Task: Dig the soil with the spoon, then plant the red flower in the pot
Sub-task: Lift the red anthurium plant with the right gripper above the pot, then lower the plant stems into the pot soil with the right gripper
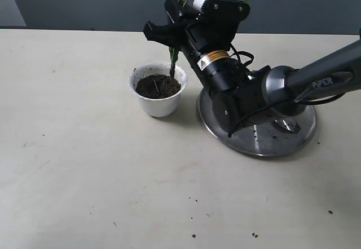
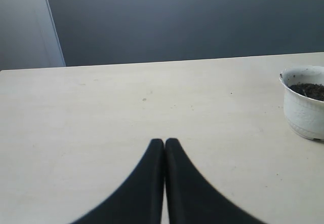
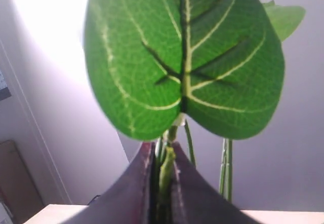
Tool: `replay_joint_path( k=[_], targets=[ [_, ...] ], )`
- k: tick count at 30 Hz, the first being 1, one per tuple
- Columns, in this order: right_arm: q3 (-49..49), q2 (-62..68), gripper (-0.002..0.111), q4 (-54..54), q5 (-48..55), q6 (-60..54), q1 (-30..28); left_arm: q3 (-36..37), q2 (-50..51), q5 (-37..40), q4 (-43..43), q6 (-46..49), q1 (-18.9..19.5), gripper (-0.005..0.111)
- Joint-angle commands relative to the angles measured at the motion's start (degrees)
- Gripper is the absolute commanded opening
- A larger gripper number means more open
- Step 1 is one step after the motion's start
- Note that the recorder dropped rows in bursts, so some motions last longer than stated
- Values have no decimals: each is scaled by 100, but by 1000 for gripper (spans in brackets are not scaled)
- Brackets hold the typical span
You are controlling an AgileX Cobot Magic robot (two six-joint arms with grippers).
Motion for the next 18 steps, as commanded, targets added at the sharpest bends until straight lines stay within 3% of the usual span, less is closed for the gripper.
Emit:
replay_joint_path(
  k=[1,18],
  targets=[
    [-354,196,-1,-390,-137,192,-58,-15,30,-84,2,-5,-25,2],
    [-671,1087,-1,-665,-137,1048,-58,-15,30,-84,2,-5,-25,2]
  ],
)
